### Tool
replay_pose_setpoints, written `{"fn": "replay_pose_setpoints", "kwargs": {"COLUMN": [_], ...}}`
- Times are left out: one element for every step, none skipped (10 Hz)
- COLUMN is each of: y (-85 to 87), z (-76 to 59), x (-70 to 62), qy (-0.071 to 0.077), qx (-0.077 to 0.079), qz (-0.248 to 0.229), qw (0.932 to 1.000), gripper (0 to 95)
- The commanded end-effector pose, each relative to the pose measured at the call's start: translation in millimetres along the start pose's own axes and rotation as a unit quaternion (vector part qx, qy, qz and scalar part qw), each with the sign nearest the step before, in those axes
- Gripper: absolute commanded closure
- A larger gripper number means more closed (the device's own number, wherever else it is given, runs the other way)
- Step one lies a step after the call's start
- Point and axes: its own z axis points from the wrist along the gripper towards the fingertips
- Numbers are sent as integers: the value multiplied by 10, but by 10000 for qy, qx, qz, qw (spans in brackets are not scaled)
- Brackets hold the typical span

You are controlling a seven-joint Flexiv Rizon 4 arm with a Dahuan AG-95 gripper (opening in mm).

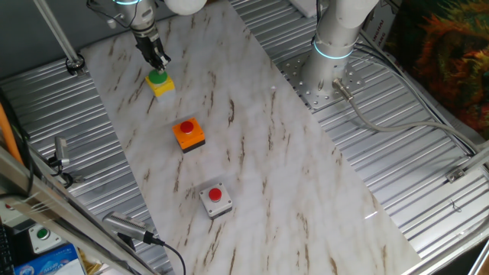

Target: Press three buttons from left to right in sequence

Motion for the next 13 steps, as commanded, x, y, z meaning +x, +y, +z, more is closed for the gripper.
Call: {"fn": "replay_pose_setpoints", "kwargs": {"y": [13,18,35,45,47,47,47,47,47,47,47,47,47], "z": [6,13,39,58,63,63,63,63,63,63,63,63,63], "x": [0,1,21,50,59,59,59,59,59,59,59,59,59], "qy": [-8,-14,-53,-71,-71,-71,-78,-101,-99,-61,-33,8,58], "qx": [12,12,14,8,9,12,9,3,0,-13,-22,-67,-133], "qz": [32,43,45,55,80,81,76,72,23,9,-37,-102,-134], "qw": [10000,10000,10000,10000,9999,9999,9999,9999,9999,10000,10000,9999,9998], "gripper": [950,950,950,950,950,950,950,950,950,950,950,950,950]}}
